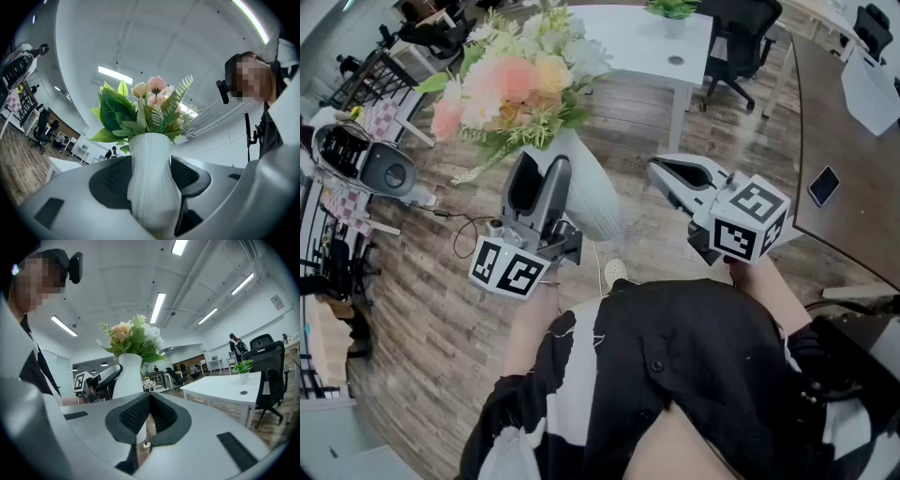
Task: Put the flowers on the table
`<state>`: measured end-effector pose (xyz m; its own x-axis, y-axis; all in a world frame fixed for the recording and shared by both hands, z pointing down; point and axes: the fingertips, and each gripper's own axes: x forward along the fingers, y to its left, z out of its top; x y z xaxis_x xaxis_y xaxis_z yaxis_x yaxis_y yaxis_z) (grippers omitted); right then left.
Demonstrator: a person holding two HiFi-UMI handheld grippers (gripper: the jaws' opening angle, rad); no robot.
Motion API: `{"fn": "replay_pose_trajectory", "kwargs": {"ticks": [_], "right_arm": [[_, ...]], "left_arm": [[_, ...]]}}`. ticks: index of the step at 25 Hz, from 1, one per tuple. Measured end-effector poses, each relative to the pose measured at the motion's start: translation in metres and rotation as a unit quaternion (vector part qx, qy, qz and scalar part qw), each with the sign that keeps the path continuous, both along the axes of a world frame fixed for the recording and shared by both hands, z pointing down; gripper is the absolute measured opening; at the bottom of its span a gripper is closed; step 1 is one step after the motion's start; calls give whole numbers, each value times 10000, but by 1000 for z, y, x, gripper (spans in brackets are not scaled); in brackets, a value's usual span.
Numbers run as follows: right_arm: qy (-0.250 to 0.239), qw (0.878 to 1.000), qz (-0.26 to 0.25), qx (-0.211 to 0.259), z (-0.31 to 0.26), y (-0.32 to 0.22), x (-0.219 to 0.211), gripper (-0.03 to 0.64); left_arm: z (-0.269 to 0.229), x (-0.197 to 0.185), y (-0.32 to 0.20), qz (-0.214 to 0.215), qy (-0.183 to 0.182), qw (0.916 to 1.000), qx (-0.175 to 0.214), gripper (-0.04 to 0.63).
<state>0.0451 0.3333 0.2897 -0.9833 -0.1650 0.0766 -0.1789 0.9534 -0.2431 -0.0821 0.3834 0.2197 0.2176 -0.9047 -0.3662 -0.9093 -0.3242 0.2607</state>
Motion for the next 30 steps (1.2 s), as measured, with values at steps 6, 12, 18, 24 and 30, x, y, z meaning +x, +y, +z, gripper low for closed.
{"fn": "replay_pose_trajectory", "kwargs": {"ticks": [6, 12, 18, 24, 30], "right_arm": [[73, 9999, 54, -56, 2, -5, -1, 14], [103, 9999, 64, -23, 21, -23, -15, 14], [-7, 9997, 257, 56, 25, -73, -65, 14], [26, 9982, 597, 81, -11, -122, -126, 14], [113, 9943, 1056, -57, 2, -191, -150, 14]], "left_arm": [[1, -4, -4, -33, 20, 10000, 13, 268], [16, -20, -22, 3, 70, 9999, 91, 268], [26, -74, -74, 168, 106, 9996, 216, 268], [-9, -138, -124, 413, 119, 9987, 278, 268], [-11, -176, -199, 697, 99, 9970, 320, 267]]}}
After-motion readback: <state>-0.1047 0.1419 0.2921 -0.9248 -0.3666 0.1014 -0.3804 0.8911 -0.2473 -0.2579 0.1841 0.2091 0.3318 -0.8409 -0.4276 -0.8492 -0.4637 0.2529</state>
